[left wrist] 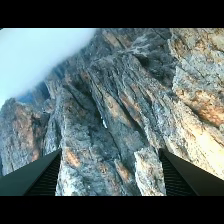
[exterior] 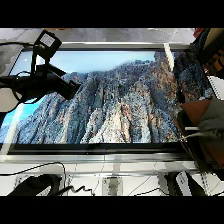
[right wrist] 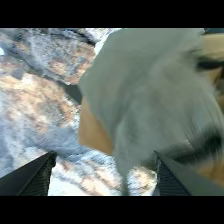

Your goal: Fold the clothes and pants, and hang the long-sleeved shirts on hangers.

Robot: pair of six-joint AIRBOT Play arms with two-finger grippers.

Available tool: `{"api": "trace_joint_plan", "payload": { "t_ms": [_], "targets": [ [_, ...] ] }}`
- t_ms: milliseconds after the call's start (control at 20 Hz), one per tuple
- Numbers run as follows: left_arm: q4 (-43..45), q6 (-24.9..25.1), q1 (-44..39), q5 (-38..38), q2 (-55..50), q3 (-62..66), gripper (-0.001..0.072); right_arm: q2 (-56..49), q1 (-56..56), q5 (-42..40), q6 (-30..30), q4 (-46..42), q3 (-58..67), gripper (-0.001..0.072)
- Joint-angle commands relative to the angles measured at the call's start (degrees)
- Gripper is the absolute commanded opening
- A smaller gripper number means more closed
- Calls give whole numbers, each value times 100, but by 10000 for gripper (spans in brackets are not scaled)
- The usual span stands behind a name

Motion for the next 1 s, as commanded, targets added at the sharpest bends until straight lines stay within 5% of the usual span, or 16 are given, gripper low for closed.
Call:
{"api": "trace_joint_plan", "payload": {
  "t_ms": [0, 100, 200, 250, 400, 700, 950],
  "targets": [
    [2, 0, 0, 2, 4, 4, 695, 2, -7, -50, 295, 284, 0, 677],
    [2, 0, 0, 2, 4, 4, 694, 0, -7, -203, 203, 544, 0, 607],
    [2, 0, 0, 2, 4, 4, 695, -42, -7, -446, -289, 1165, 0, 100],
    [2, 0, 0, 2, 4, 4, 695, -83, -7, -542, -595, 1532, 0, 25],
    [2, 0, 0, 2, 4, 4, 695, -234, 164, -612, -1530, 2288, -17, 24],
    [2, 0, 0, 2, 4, 4, 694, -935, 1191, -654, -2861, 1659, -20, 23],
    [2, 0, 0, 2, 4, 4, 694, -1812, 2828, -1222, -3222, 1390, -17, 23]
  ]
}}
